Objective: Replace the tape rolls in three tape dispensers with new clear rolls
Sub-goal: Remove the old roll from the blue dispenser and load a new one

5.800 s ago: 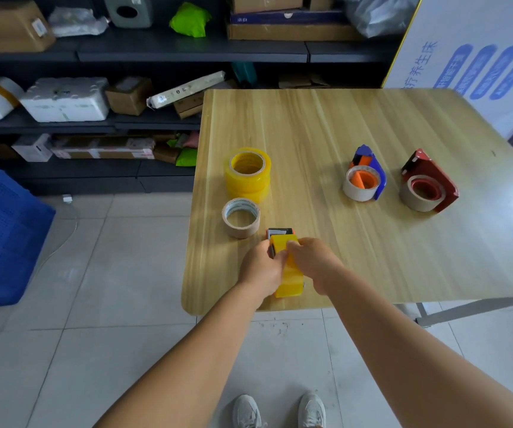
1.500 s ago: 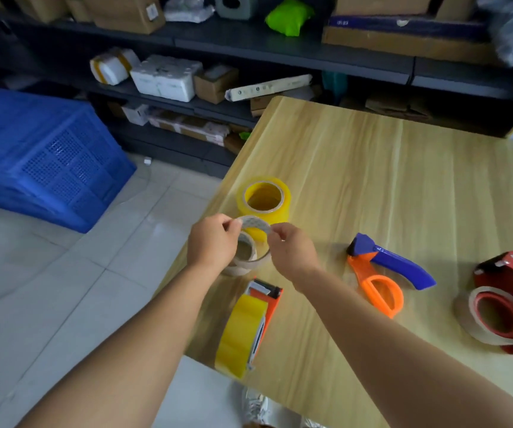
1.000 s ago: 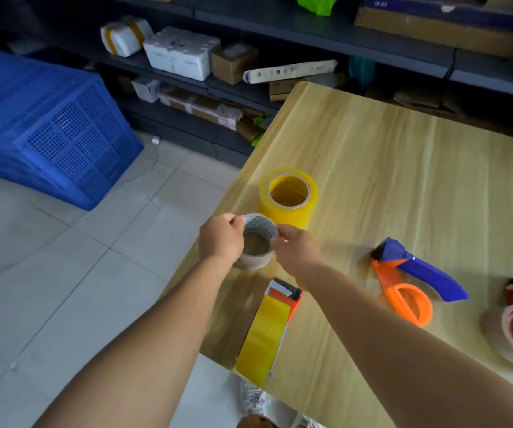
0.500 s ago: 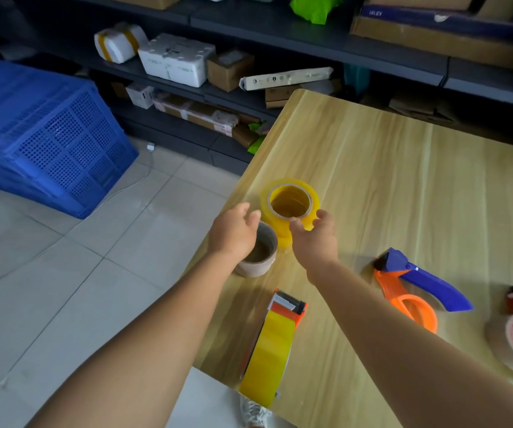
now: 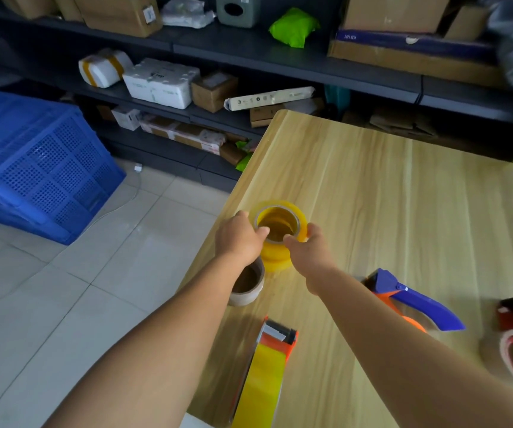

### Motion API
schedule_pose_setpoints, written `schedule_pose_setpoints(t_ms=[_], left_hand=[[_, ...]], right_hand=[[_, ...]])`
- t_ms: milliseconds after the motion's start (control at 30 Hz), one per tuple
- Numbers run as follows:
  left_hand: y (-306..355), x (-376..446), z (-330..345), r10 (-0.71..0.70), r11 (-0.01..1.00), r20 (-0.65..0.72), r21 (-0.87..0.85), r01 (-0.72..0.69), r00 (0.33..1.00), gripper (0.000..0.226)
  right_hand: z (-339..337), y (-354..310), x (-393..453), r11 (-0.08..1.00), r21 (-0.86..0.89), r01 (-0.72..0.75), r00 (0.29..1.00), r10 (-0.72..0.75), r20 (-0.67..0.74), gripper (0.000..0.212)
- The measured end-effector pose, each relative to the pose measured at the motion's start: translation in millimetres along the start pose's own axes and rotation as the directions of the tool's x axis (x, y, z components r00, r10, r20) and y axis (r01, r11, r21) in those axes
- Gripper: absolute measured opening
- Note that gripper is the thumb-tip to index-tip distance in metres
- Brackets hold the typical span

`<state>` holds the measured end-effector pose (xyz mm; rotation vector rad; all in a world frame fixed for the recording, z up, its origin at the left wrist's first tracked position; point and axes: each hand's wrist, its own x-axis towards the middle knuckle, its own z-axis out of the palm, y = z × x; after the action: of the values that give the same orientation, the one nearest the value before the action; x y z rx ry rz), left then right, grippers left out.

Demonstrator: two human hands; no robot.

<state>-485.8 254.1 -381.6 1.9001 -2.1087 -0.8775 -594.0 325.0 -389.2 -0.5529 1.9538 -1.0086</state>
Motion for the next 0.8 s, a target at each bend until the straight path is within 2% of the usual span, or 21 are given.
schedule_pose_setpoints(t_ms=[67, 233, 367, 567, 800], left_hand=[[3.3, -0.2, -1.4, 0.015, 0.998, -0.050, -0.068, -0.019, 0.999, 0.058], [18.0, -4.2, -8.2, 0.045, 0.968, -0.140, -0.241, -0.078, 0.989, 0.047], [32.0, -12.3, -9.5, 0.095, 0.946, -0.168, -0.291, -0.142, 0.981, 0.039], [55.3, -34.4, -5.6, 0.259, 0.906, -0.115, -0.317, -0.282, 0.959, 0.047], [80.8, -60.5, 10.4, 0.370, 0.833, -0.010, -0.439, -0.337, 0.929, 0.044]], right_hand=[[-2.6, -0.4, 0.0, 0.999, 0.047, 0.016, 1.000, -0.015, -0.020, 0.060], [-13.0, -4.9, -2.0, 0.989, 0.103, 0.103, 0.987, -0.089, -0.131, 0.036], [-26.9, -1.6, -7.0, 0.983, 0.106, 0.152, 0.977, -0.133, -0.169, 0.043], [-58.0, 11.8, -18.9, 0.988, 0.080, 0.129, 0.972, -0.110, -0.206, 0.055], [-101.4, 31.0, -39.2, 0.979, 0.148, 0.139, 0.970, -0.105, -0.219, 0.045]])
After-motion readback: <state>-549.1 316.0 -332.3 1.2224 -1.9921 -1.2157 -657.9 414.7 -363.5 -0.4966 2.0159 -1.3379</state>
